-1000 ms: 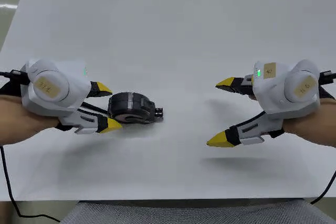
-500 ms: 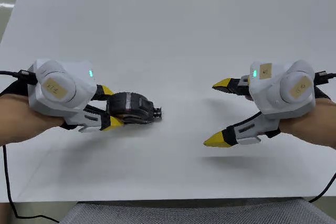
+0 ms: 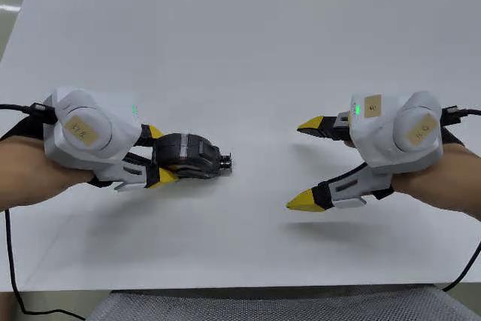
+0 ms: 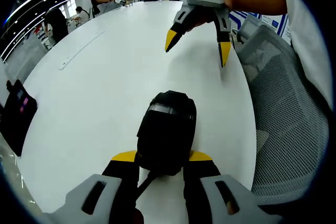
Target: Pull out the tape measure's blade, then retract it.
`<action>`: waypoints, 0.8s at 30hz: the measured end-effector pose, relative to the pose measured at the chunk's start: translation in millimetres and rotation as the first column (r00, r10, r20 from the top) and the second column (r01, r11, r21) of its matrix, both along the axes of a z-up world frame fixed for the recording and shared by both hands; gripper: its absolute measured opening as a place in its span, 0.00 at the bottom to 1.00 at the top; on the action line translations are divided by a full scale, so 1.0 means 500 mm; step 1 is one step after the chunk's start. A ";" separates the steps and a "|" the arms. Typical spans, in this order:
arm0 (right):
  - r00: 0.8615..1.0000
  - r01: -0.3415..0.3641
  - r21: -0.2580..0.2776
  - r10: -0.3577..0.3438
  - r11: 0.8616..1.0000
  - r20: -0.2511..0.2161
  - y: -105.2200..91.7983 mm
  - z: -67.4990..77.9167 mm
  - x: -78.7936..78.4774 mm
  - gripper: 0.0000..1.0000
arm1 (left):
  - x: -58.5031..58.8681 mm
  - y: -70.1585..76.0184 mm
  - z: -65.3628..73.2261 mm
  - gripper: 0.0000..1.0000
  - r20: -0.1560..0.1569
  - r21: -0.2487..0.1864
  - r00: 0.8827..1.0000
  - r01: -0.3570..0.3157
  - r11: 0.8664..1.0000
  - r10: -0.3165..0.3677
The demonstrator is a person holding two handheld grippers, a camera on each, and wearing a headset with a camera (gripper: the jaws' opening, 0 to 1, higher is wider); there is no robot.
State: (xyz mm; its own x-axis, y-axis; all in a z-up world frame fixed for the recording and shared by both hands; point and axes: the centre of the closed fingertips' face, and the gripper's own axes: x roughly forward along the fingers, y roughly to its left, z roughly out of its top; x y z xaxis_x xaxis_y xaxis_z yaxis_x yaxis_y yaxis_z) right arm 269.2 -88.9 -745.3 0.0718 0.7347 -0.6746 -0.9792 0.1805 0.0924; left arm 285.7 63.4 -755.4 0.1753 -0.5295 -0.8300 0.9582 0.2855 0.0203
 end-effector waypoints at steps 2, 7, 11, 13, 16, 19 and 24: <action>1.000 0.001 0.000 -0.001 1.000 0.000 0.001 -0.003 0.003 0.67 | 0.000 0.000 -0.001 0.27 0.003 0.005 1.000 0.006 1.000 -0.006; 1.000 -0.003 0.009 0.003 1.000 0.002 0.014 -0.007 0.008 0.65 | 0.001 0.001 -0.001 0.27 0.011 0.007 1.000 0.007 1.000 -0.007; 1.000 -0.009 0.024 0.009 1.000 0.003 0.030 -0.009 0.012 0.64 | 0.000 0.001 -0.001 0.26 0.013 0.008 1.000 0.002 1.000 -0.002; 1.000 -0.015 0.036 0.015 0.999 0.001 0.043 -0.010 0.013 0.62 | 0.000 0.001 -0.001 0.26 0.013 0.007 1.000 0.001 1.000 -0.002; 0.999 -0.030 0.045 0.029 0.999 0.017 0.060 -0.014 0.017 0.59 | 0.000 0.001 -0.001 0.26 0.014 0.010 1.000 -0.001 1.000 0.000; 0.999 -0.042 0.055 0.041 0.998 0.026 0.080 -0.018 0.024 0.55 | 0.000 0.001 -0.001 0.26 0.016 0.011 1.000 0.001 1.000 -0.002; 0.998 -0.063 0.075 0.061 0.995 0.025 0.110 -0.020 0.027 0.50 | -0.001 0.000 -0.001 0.26 0.011 0.011 1.000 0.002 1.000 -0.002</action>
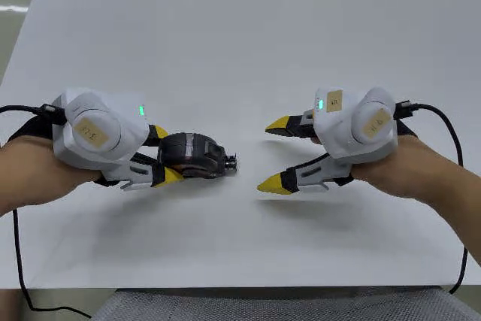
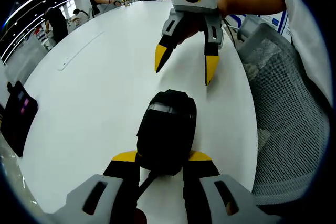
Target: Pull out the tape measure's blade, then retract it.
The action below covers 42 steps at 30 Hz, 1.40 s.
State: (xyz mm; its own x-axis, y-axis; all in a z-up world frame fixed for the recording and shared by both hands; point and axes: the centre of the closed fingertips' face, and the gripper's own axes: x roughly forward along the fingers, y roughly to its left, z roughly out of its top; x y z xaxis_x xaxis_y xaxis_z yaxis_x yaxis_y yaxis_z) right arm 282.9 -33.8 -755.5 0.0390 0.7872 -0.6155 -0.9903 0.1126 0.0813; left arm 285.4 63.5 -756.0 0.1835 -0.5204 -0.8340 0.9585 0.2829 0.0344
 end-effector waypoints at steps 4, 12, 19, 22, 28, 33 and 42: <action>1.000 -0.023 -0.001 0.023 1.000 0.007 0.016 -0.009 -0.001 0.46 | 0.000 0.000 0.000 0.26 -0.002 0.002 1.000 0.001 1.000 -0.001; 0.999 -0.041 0.019 0.041 0.999 0.010 0.040 -0.017 0.000 0.37 | 0.000 0.003 -0.001 0.26 -0.004 0.013 1.000 0.007 1.000 -0.007; 0.998 -0.066 0.028 0.066 0.997 0.013 0.060 -0.027 -0.004 0.29 | 0.000 0.003 -0.001 0.26 -0.004 0.013 1.000 0.008 1.000 -0.008; 0.997 -0.075 0.032 0.074 0.997 0.013 0.068 -0.029 -0.005 0.26 | 0.000 0.004 -0.002 0.26 -0.006 0.014 1.000 0.009 1.000 -0.009; 0.997 -0.081 0.036 0.081 0.996 0.006 0.075 -0.034 -0.006 0.19 | -0.001 0.004 -0.002 0.26 -0.005 0.016 1.000 0.009 1.000 -0.009; 0.997 -0.082 0.036 0.082 0.996 0.002 0.077 -0.039 -0.007 0.18 | -0.001 0.004 -0.003 0.26 -0.004 0.017 1.000 0.009 1.000 -0.009; 0.996 -0.084 0.044 0.084 0.995 0.005 0.083 -0.042 -0.009 0.13 | -0.002 0.004 -0.003 0.26 -0.001 0.018 1.000 0.010 1.000 -0.010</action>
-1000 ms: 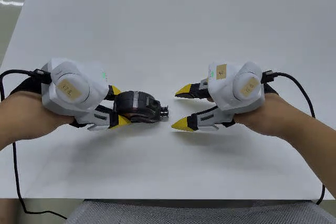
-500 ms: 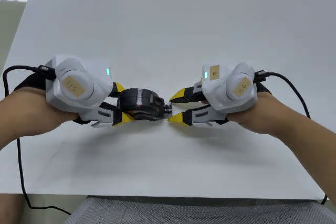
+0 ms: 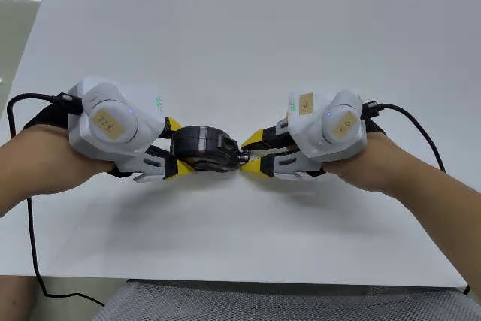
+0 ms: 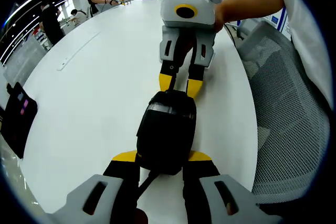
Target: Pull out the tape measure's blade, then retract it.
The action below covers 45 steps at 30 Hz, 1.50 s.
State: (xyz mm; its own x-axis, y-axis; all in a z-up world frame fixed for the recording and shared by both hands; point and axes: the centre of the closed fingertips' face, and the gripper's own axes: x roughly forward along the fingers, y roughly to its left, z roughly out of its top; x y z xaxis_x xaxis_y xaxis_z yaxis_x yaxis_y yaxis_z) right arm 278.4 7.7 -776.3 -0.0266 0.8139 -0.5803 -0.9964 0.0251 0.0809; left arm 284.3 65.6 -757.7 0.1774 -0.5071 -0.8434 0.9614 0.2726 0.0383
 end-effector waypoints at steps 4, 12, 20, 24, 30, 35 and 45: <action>1.000 0.001 0.005 -0.001 1.000 0.002 0.003 0.000 0.001 0.13 | 0.001 0.000 0.000 0.26 0.001 0.000 1.000 0.000 1.000 0.000; 1.000 0.000 -0.008 0.000 1.000 0.031 0.005 0.000 0.003 0.11 | 0.003 0.001 0.000 0.26 0.007 0.001 1.000 0.001 1.000 -0.001; 1.000 0.008 -0.013 -0.008 1.000 0.030 0.001 0.001 0.002 0.10 | 0.003 0.003 0.000 0.25 0.008 0.008 1.000 0.007 1.000 -0.008; 0.999 0.010 -0.012 -0.010 1.000 0.038 0.000 0.002 0.003 0.10 | 0.003 0.001 0.000 0.25 0.007 0.008 1.000 0.014 1.000 -0.014; 0.999 0.003 -0.014 -0.003 1.000 0.041 -0.005 0.003 0.001 0.10 | 0.001 0.001 0.000 0.25 0.006 0.016 1.000 0.023 1.000 -0.023; 0.999 0.011 -0.016 -0.010 1.000 0.038 -0.021 0.006 0.002 0.10 | 0.002 0.000 0.000 0.25 0.010 0.020 1.000 0.027 0.999 -0.027; 0.999 0.017 -0.031 -0.015 0.999 0.040 -0.051 0.005 0.006 0.10 | 0.003 0.000 0.001 0.25 0.009 0.020 1.000 0.021 1.000 -0.021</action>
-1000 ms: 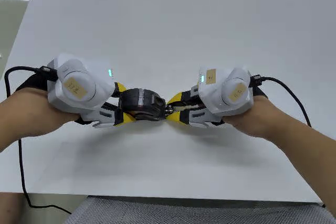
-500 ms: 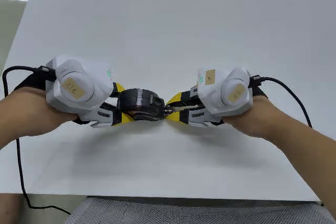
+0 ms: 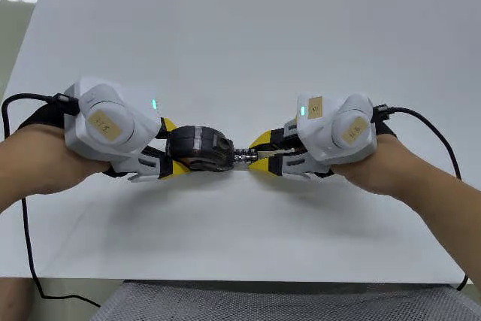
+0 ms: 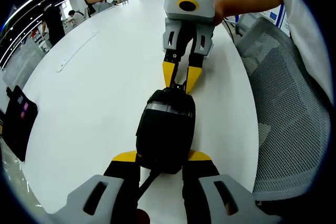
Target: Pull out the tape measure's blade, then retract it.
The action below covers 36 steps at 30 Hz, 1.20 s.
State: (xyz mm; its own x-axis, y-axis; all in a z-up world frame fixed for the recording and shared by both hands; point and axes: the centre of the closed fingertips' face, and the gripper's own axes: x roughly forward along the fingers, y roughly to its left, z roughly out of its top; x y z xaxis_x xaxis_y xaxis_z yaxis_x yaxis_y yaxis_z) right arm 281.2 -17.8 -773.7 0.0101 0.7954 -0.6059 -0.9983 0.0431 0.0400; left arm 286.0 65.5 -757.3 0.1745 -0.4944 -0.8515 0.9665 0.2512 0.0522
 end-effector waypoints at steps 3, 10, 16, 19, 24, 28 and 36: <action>1.000 0.001 -0.004 -0.001 1.000 0.001 -0.007 0.001 0.000 0.10 | 0.001 0.001 0.000 0.25 0.000 -0.001 1.000 0.000 1.000 0.000; 1.000 0.007 -0.014 -0.007 1.000 0.000 -0.028 0.001 0.002 0.10 | 0.000 0.001 0.000 0.25 0.000 -0.001 1.000 -0.002 1.000 0.002; 1.000 0.006 -0.024 -0.006 1.000 0.004 -0.041 0.002 0.001 0.10 | -0.001 0.001 0.000 0.25 0.002 0.000 1.000 -0.001 1.000 0.001; 1.000 0.006 -0.029 -0.006 1.000 0.006 -0.047 0.001 0.001 0.10 | -0.001 0.001 0.000 0.25 0.002 0.000 1.000 0.000 1.000 0.000; 1.000 0.003 -0.039 -0.002 0.999 0.013 -0.058 0.003 0.000 0.10 | -0.002 0.001 0.000 0.25 0.003 0.000 1.000 0.000 1.000 0.000; 1.000 0.005 -0.045 -0.004 0.999 0.016 -0.067 0.005 -0.001 0.10 | -0.002 0.001 0.000 0.25 0.003 -0.001 1.000 -0.001 1.000 0.001; 1.000 0.012 -0.052 -0.011 0.999 0.017 -0.085 0.006 0.000 0.10 | -0.002 0.001 0.000 0.25 0.004 -0.001 1.000 -0.005 1.000 0.005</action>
